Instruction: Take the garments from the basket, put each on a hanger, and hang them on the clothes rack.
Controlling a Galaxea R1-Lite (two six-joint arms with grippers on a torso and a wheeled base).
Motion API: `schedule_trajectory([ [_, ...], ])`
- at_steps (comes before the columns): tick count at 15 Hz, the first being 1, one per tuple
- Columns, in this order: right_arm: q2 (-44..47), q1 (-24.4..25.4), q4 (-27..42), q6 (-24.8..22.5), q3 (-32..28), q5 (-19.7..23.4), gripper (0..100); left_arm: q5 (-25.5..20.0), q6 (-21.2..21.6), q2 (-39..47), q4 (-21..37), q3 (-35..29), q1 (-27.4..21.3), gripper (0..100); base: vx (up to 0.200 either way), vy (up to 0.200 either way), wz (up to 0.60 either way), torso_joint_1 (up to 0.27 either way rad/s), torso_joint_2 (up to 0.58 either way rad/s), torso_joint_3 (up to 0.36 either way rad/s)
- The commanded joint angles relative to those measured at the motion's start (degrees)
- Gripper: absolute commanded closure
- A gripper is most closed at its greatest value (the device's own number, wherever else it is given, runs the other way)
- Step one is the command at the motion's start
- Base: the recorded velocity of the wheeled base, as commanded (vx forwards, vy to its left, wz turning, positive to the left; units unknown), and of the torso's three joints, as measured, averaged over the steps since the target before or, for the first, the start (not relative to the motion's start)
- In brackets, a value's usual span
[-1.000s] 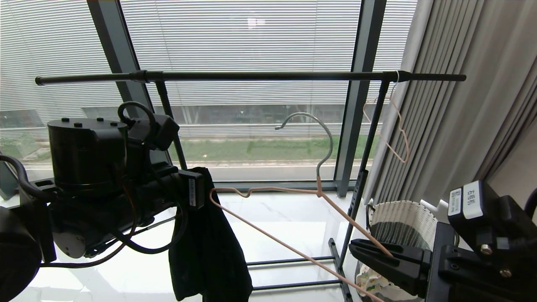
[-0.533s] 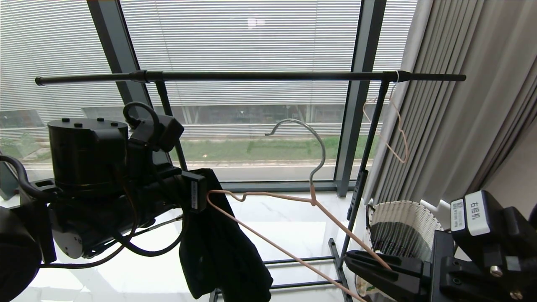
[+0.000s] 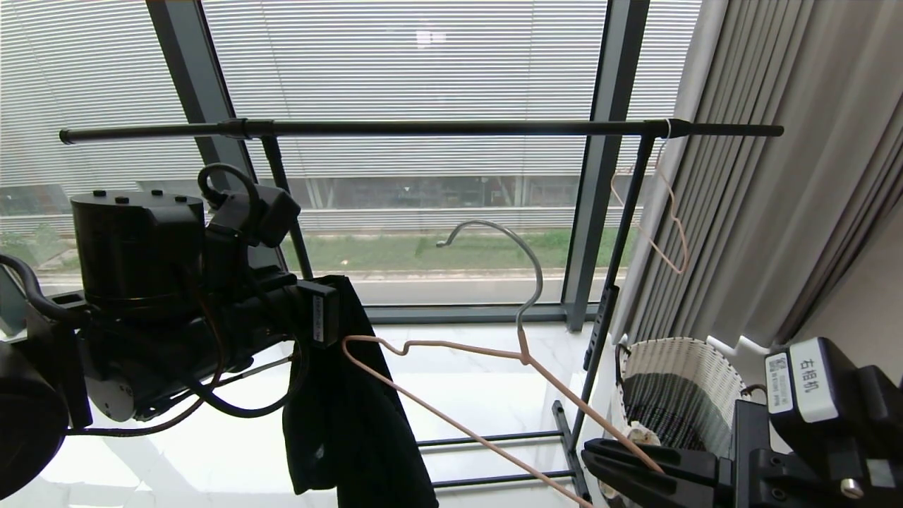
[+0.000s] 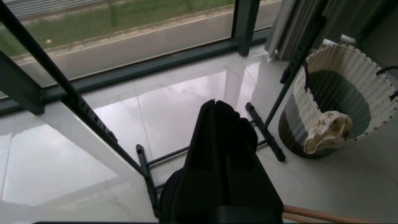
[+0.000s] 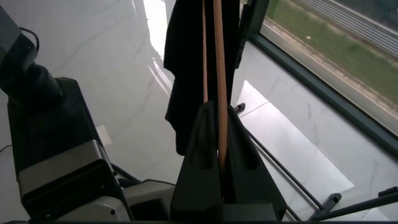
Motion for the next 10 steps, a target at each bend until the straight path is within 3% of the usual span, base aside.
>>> schedule_trajectory([
  [1, -0.10, 0.05, 0.08, -0.01, -0.31, 0.06, 100, -0.56, 0.05, -0.50, 0.01, 0.20, -0.19, 100, 0.000, 0.000, 0.00, 0.000, 0.00, 0.000],
  [10, 0.25, -1.97, 0.08, 0.08, -1.01, 0.76, 100, -1.35, 0.49, -0.50, 0.01, 0.20, -0.63, 100, 0.000, 0.000, 0.00, 0.000, 0.00, 0.000],
])
